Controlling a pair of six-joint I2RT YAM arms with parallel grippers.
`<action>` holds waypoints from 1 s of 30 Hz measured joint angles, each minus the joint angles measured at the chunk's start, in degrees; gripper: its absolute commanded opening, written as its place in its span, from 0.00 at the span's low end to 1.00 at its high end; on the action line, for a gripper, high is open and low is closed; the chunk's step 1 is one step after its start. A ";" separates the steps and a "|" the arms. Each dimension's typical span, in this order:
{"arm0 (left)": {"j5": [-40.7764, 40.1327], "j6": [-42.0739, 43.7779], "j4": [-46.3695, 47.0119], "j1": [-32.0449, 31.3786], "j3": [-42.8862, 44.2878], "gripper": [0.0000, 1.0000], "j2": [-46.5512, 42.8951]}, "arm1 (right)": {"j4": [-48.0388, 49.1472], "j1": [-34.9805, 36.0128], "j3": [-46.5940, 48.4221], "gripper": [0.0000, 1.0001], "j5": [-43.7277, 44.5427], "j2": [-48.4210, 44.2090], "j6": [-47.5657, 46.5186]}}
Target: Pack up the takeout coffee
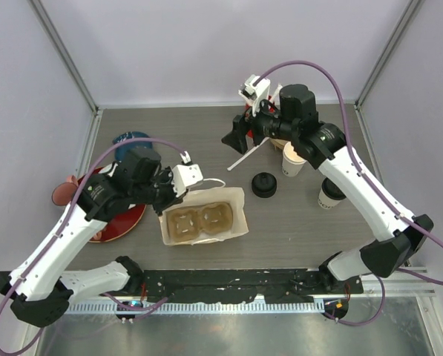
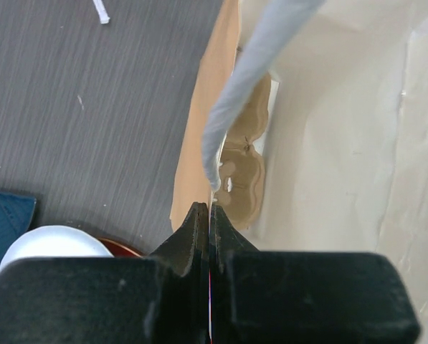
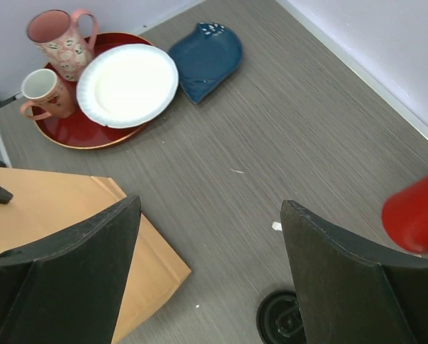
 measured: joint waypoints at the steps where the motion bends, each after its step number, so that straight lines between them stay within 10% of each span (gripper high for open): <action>1: 0.00 -0.13 -0.20 -0.37 0.00 0.00 0.15 | 0.31 -0.13 0.04 0.84 -0.92 0.22 0.00; 21: -9.03 -7.89 -2.16 -2.56 15.80 0.00 7.06 | 5.55 -4.24 -2.29 0.78 3.82 1.62 14.58; 30: -18.45 -0.04 3.28 -4.85 7.52 0.00 2.73 | 4.57 -4.24 -3.26 0.77 6.10 1.57 17.99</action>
